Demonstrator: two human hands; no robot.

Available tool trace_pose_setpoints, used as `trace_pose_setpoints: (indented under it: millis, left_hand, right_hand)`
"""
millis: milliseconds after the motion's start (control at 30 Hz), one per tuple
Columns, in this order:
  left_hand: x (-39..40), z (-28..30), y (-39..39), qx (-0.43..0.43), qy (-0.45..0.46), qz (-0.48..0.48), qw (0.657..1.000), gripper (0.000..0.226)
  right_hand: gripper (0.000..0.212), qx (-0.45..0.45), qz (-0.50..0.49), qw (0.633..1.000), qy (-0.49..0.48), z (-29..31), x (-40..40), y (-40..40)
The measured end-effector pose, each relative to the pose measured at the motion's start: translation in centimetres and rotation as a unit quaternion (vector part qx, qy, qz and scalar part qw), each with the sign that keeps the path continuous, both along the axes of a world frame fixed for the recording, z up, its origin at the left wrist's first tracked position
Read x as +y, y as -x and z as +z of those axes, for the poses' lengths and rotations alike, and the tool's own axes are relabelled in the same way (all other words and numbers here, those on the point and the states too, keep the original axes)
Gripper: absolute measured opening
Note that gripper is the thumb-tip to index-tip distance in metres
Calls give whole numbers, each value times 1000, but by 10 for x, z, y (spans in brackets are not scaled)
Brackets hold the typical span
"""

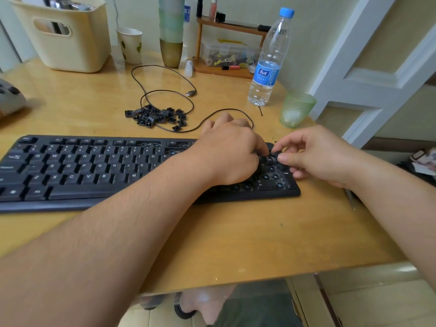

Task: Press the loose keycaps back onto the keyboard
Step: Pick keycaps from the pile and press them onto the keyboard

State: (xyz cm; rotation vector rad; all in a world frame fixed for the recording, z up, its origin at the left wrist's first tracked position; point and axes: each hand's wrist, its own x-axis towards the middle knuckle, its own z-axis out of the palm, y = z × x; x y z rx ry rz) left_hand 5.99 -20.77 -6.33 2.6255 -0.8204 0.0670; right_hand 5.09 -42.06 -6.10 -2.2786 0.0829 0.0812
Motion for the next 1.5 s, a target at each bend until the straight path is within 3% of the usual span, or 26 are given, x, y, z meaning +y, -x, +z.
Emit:
trace_pose_setpoints:
  millis: [167, 400, 800, 1000, 1200, 1367, 1500]
  left_hand:
    - [2, 0, -1, 6, 0, 2, 1000, 49]
    - [1, 0, 0, 7, -8, -4, 1000, 48]
    - [0, 0, 1, 14, -10, -10, 1000, 50]
    - [-1, -1, 1, 13, -12, -15, 1000, 50]
    - [0, -1, 1, 20, -7, -16, 1000, 50]
    - [-1, -1, 1, 18, -11, -17, 1000, 49]
    - [-1, -2, 0, 16, -13, -16, 1000, 49]
  right_hand:
    - [15, 91, -29, 988, -125, -1, -5, -1]
    - [13, 127, -28, 977, -171, 0, -7, -2]
    - [8, 142, -31, 986, -85, 5, 0, -11]
    - [13, 128, -9, 981, -146, 1, -10, -4]
    - [17, 193, 0, 962, -194, 5, -20, -9]
    - [26, 276, 11, 949, -155, 18, -21, -20]
    - [21, 260, -6, 963, -78, 18, -10, -28]
